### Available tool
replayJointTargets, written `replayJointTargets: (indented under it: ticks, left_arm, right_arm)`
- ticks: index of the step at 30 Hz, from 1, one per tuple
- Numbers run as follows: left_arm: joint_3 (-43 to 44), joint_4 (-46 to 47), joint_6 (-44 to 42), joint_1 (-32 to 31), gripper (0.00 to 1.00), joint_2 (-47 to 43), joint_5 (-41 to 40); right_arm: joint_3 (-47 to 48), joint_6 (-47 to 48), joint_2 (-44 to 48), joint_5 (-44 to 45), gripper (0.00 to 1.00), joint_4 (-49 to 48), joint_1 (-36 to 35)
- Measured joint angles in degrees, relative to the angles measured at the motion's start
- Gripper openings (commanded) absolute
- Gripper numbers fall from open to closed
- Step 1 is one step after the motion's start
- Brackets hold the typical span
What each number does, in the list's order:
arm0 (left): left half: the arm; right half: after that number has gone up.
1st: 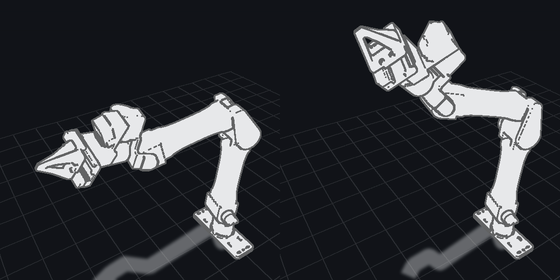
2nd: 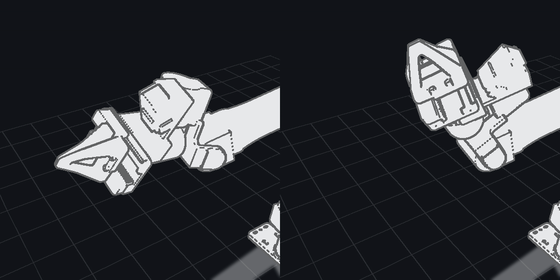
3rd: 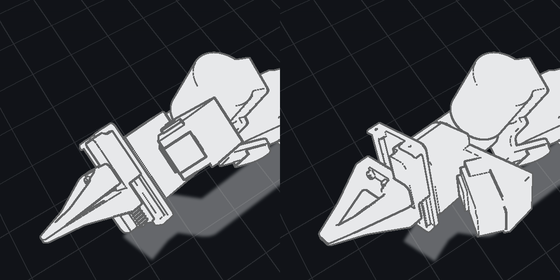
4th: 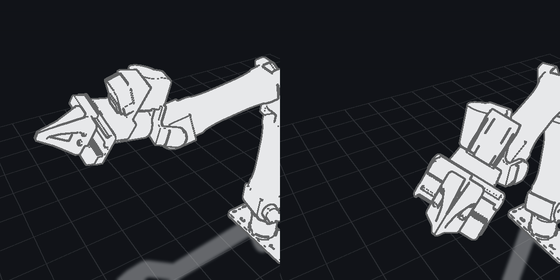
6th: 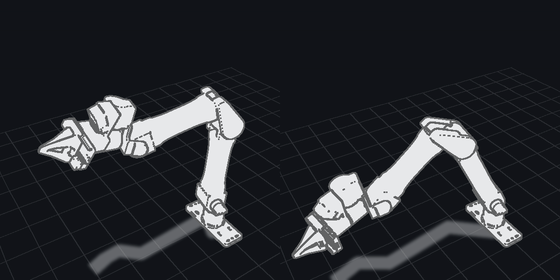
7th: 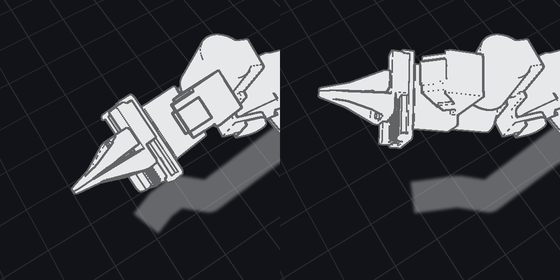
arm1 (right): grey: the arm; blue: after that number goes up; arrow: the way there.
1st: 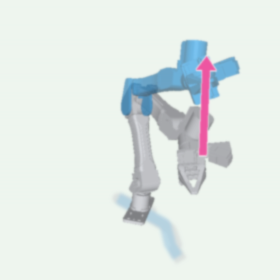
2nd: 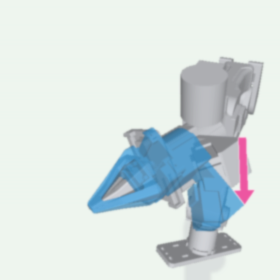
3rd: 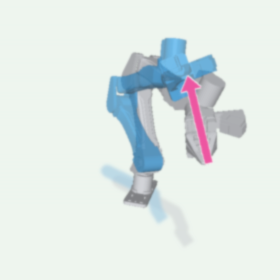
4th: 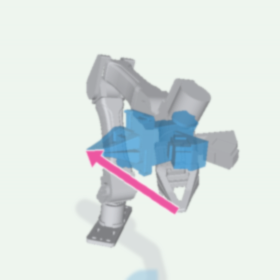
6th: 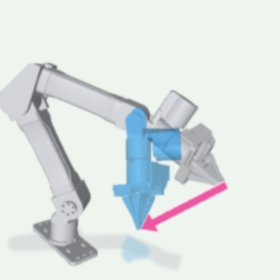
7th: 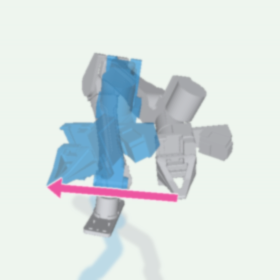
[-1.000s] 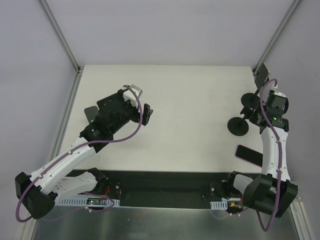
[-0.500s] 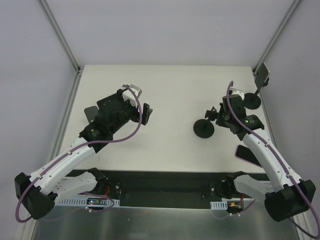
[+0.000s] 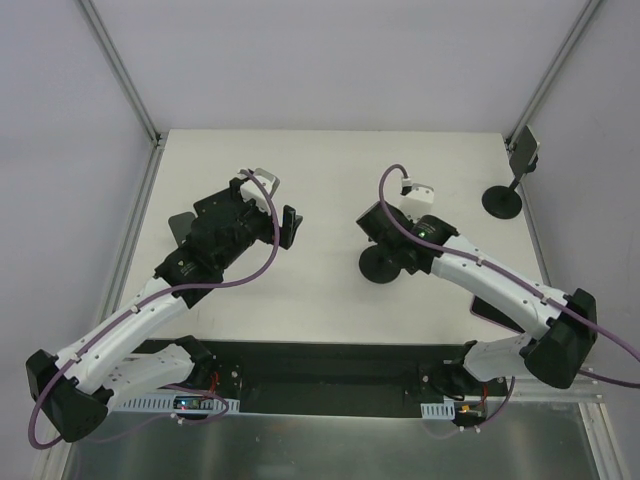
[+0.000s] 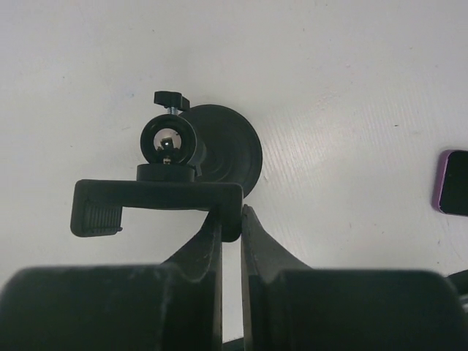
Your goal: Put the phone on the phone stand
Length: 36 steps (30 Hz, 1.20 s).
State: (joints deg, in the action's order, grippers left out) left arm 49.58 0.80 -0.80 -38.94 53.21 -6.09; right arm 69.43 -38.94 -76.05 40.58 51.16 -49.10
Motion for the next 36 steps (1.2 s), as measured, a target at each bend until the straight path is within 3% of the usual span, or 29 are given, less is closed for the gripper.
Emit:
replayJointTargets:
  ticks: [3, 4, 6, 7, 9, 10, 13, 15, 22, 30, 33, 35, 36]
  left_arm:
    - [0.00, -0.07, 0.00, 0.00, 0.91, -0.20, -0.37]
    - [0.00, -0.11, 0.00, 0.00, 0.91, -0.26, -0.48]
    - [0.00, -0.20, -0.02, 0.00, 0.91, -0.42, -0.55]
    - [0.00, -0.22, -0.02, 0.00, 0.91, -0.46, -0.55]
    - [0.00, -0.28, -0.02, 0.00, 0.91, -0.57, -0.55]
    - [0.00, -0.28, 0.00, 0.00, 0.91, -0.63, -0.55]
    - [0.00, -0.26, 0.00, 0.00, 0.91, -0.83, -0.55]
    - [0.00, -0.28, 0.00, 0.00, 0.91, -0.83, -0.55]
    - [0.00, -0.28, 0.00, 0.02, 0.90, -1.51, -0.66]
    - [0.00, -0.28, 0.00, 0.02, 0.90, -1.62, -0.61]
    - [0.00, -0.28, 0.00, 0.02, 0.91, -1.62, -0.63]
    - [0.00, -0.28, 0.00, 0.02, 0.91, -1.57, -0.61]
    - [0.00, -0.31, 0.00, 0.02, 0.91, -1.57, -0.59]
  right_arm:
    - [2.16, -2.60, -2.75, 2.40, 0.01, 0.72, -2.10]
    - [2.75, -3.19, -3.43, 2.86, 0.06, 0.81, -2.75]
    - [3.82, -3.91, -4.44, 3.26, 0.22, 0.83, -3.65]
    - [4.31, -3.98, -4.83, 3.30, 0.38, 0.83, -4.09]
    - [4.96, -3.76, -5.27, 3.39, 0.50, 0.26, -4.66]
    - [5.33, -3.21, -5.29, 3.32, 0.65, -0.22, -4.85]
    - [5.92, -2.05, -5.22, 3.08, 0.84, -1.68, -5.18]
    - [5.95, -1.05, -5.16, 2.93, 0.91, -2.64, -5.25]
    - [5.53, 4.79, 0.44, 2.71, 0.94, -4.85, -5.75]
    - [-4.02, 10.38, 23.58, 7.30, 0.93, -9.22, -3.82]
    - [-9.53, 8.76, 31.30, 7.65, 0.92, -8.96, 4.37]
    - [-13.33, 6.67, 34.42, 5.64, 0.92, -8.15, 14.88]
    - [-15.28, 5.60, 35.41, 4.09, 0.97, -7.69, 20.04]
